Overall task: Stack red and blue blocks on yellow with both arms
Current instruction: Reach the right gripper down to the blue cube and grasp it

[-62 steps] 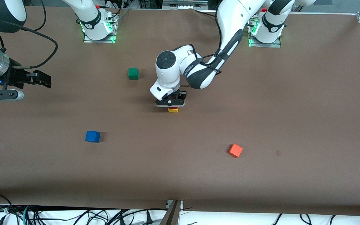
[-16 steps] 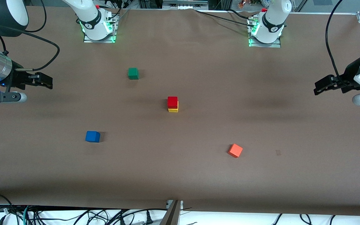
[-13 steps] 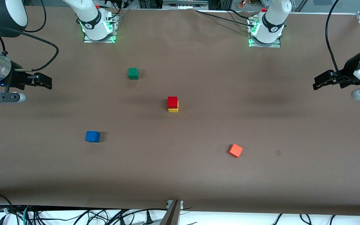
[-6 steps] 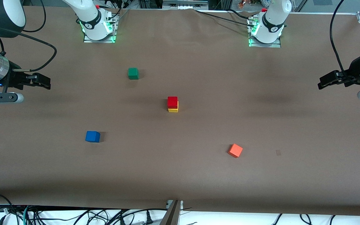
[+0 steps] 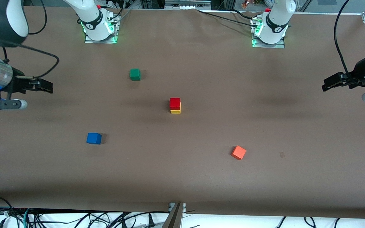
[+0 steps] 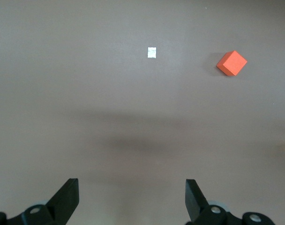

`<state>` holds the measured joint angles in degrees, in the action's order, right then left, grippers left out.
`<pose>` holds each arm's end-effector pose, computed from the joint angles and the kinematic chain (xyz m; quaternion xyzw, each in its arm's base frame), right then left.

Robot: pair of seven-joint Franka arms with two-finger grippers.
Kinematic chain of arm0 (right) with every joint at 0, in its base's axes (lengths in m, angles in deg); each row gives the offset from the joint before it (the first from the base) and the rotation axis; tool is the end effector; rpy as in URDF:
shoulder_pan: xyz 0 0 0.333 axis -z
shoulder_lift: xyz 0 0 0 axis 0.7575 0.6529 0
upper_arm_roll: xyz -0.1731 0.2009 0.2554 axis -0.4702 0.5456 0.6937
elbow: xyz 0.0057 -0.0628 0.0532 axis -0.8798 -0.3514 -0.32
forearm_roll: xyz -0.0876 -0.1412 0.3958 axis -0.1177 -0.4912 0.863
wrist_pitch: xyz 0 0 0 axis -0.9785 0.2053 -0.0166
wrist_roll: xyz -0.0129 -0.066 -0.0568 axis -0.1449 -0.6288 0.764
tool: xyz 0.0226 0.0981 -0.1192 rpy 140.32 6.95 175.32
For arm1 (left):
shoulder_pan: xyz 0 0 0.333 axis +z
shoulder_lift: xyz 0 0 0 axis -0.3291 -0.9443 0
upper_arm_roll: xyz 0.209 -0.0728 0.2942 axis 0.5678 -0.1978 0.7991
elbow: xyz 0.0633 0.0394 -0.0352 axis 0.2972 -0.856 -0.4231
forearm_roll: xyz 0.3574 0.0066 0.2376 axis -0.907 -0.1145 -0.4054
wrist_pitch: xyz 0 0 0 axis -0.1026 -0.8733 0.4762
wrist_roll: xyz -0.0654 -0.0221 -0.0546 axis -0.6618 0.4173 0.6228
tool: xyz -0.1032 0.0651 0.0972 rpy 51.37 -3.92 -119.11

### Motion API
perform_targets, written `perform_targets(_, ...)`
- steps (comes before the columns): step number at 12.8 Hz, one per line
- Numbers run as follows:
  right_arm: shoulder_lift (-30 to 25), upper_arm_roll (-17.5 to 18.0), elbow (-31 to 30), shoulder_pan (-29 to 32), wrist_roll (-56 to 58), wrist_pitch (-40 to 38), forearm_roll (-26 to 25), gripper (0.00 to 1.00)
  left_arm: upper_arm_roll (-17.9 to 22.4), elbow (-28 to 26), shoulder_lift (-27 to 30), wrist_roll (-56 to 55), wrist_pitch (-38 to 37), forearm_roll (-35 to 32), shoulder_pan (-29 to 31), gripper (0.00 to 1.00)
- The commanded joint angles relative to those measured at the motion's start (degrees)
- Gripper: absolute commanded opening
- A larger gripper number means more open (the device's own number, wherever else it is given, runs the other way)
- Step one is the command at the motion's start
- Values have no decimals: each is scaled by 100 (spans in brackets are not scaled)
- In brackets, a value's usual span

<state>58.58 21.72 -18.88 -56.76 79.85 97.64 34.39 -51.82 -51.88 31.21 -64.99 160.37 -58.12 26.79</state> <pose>0.6454 0.0283 0.5235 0.9947 0.0193 -0.0933 0.0383 0.6173 0.0063 0.5893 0.9965 0.0693 -0.0448 0.0109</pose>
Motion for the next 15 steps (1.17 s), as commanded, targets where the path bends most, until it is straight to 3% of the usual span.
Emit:
perform_targets(1,103,18,101,31,3,-17,32,100,-20,113,-93,123,15,48,34,100)
perform_targets(6,464,53,118,-152,-337,-245,-30,100,-20,113,-102,123,15,48,42,100)
perform_targets(11,911,26,118,-67,-350,291,331,100,-20,122,-102,114,15,65,7,100)
perform_targets(15,1692,18,75,74,-428,1905,348,100,-38,122,-102,114,15,74,-2,100)
